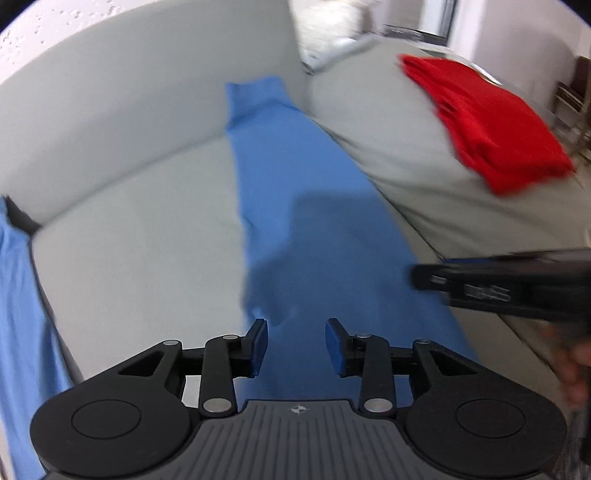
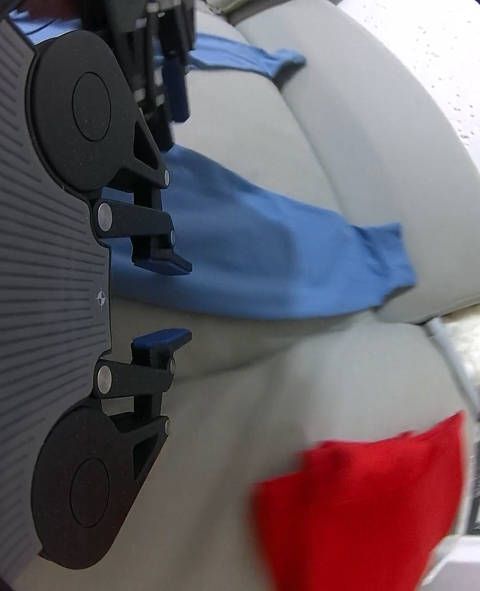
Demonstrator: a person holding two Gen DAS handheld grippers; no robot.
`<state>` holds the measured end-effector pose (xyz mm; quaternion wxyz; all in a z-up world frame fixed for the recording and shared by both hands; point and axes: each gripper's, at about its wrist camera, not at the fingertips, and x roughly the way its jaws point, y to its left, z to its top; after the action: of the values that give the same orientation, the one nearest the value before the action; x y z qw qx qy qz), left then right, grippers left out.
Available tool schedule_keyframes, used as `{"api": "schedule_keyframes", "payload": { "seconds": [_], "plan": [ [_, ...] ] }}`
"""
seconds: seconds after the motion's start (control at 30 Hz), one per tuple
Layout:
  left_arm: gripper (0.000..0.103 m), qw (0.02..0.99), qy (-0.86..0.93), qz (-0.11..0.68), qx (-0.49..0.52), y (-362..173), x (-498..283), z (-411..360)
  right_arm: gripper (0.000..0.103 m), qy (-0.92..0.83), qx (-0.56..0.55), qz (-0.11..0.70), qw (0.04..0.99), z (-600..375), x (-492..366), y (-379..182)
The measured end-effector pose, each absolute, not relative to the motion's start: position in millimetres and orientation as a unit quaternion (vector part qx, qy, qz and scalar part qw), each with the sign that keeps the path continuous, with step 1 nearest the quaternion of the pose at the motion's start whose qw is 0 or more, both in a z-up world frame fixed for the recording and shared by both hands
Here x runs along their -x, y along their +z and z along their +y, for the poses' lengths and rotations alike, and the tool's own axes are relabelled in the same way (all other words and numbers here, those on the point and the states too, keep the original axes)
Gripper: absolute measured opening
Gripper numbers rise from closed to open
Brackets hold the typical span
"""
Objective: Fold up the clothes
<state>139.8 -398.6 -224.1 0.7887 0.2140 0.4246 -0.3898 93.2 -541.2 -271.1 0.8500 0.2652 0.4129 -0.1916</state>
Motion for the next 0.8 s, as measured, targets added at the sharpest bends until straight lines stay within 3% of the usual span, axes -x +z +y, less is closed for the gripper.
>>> {"api": "schedule_keyframes", "payload": {
  "seconds": [0.1, 0.2, 0.33, 0.37, 0.43, 0.6, 0.8],
  "plan": [
    [0.039, 0.800, -0.375, 0.426, -0.193, -237.6, -128.7, -385.1, 0.038, -0.193, -0.226, 0.419, 0.858, -522.7, -86.4, -276.4],
    [0.042, 0.811, -0.361, 0.422, -0.184, -238.6, -126.7, -377.0, 0.016, -0.201, -0.174, 0.436, 0.860, -515.7, -91.2, -277.9],
    [0.042, 0.813, -0.337, 0.427, -0.208, -225.8, -125.8, -369.3, 0.016, -0.245, -0.120, 0.455, 0.848, -516.3, -87.8, -263.8],
    [0.040, 0.815, -0.334, 0.425, -0.211, -222.7, -122.2, -366.2, 0.020, -0.267, -0.113, 0.459, 0.840, -518.8, -81.6, -259.2],
    [0.041, 0.819, -0.334, 0.414, -0.213, -210.8, -111.6, -352.6, 0.022, -0.272, -0.144, 0.445, 0.841, -524.0, -60.4, -245.8],
    [0.042, 0.839, -0.336, 0.369, -0.215, -189.3, -61.4, -301.6, 0.022, -0.171, -0.182, 0.419, 0.873, -486.4, -11.0, -213.4],
    [0.043, 0.859, -0.246, 0.415, -0.172, -211.0, -24.9, -218.3, 0.021, -0.063, -0.143, 0.451, 0.878, -416.2, 19.2, -218.7]
  ]
}}
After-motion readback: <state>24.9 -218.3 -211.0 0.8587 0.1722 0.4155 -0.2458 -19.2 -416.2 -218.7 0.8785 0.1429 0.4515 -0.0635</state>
